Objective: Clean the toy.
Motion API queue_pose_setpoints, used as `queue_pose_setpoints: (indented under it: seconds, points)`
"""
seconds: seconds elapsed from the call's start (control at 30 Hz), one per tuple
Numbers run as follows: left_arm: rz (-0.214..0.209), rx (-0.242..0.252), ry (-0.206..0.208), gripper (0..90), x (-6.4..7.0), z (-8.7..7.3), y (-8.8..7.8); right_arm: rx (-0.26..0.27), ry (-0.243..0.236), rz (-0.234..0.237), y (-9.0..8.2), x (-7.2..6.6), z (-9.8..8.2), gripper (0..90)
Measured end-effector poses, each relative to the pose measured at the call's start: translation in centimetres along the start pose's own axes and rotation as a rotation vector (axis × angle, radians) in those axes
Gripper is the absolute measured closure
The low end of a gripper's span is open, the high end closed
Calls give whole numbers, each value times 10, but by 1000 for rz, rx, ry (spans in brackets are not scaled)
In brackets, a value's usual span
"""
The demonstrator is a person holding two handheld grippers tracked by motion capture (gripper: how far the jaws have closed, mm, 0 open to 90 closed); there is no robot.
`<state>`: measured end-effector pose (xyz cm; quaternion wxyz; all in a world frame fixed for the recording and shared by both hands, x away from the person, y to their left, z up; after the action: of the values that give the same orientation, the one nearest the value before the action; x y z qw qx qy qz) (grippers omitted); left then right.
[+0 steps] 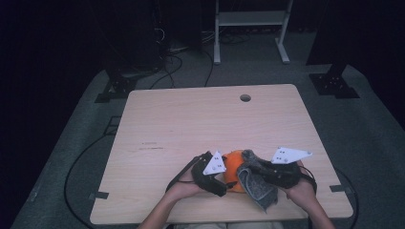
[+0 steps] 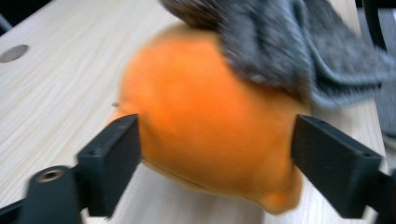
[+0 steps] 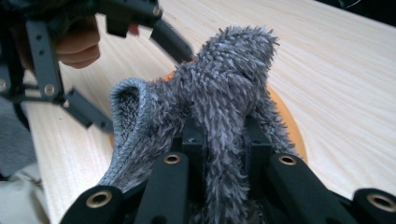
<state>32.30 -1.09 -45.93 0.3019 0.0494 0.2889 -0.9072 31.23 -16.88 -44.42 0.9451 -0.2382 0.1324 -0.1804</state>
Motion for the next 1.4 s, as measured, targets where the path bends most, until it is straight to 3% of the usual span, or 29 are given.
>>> queue_pose_setpoints:
  seconds: [0.07,0.13,0.23,0.33,0.43,0.53,0.67,0.73,0.8,0.83,0.9,1.0,1.17,1.3,1.37,1.4]
  points:
    - [4,-9,-16,101,0,0,3,-5,-11,13,1,-2,-1,751]
    - [-5,-26,-3,101,4,-3,6,-20,-16,25,3,-5,-2,751]
    - [-11,-26,52,176,9,-7,6,-54,-49,15,5,-14,2,752]
    - [-20,-24,125,205,13,-8,4,-38,-103,9,5,-26,15,753]
    - [-24,-34,147,213,15,-11,3,-72,-133,-11,11,-27,16,749]
    - [-36,-42,158,216,13,-16,2,-48,-87,6,8,-16,10,743]
    - [-51,-43,125,193,10,-14,1,-26,-20,-1,0,-2,2,748]
    - [-58,-37,66,136,7,-7,-1,-29,-16,-1,-1,-3,0,750]
    - [-65,13,-10,114,6,0,-2,-34,-23,5,1,-7,0,751]
    - [-66,26,-17,111,6,2,-1,-32,-27,21,2,-10,1,750]
    - [-69,-10,17,113,10,-1,2,-37,-51,63,8,-19,1,749]
    - [-58,-12,57,129,12,-7,4,-70,-100,41,13,-23,2,749]
    - [-67,-19,82,132,12,-11,3,-56,-44,13,3,-9,-1,749]
    - [-74,-13,49,109,11,-9,4,-43,20,20,-2,1,-6,749]
    - [-62,-26,29,78,11,-7,6,-49,18,22,-1,-1,-7,749]
    - [-48,-32,42,80,11,-6,7,-51,12,20,0,-2,-6,750]
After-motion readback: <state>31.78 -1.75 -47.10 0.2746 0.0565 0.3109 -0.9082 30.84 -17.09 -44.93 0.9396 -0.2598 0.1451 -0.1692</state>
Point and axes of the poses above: each handheld gripper's, and its own axes: y roughly forward along the jaws, z roughly out of its top, x roughly to its right, the point moved 7 cm from there along y, roughly forward along the jaws, and after that the axes turned 14 degrees about z, right-handed, at the moved point
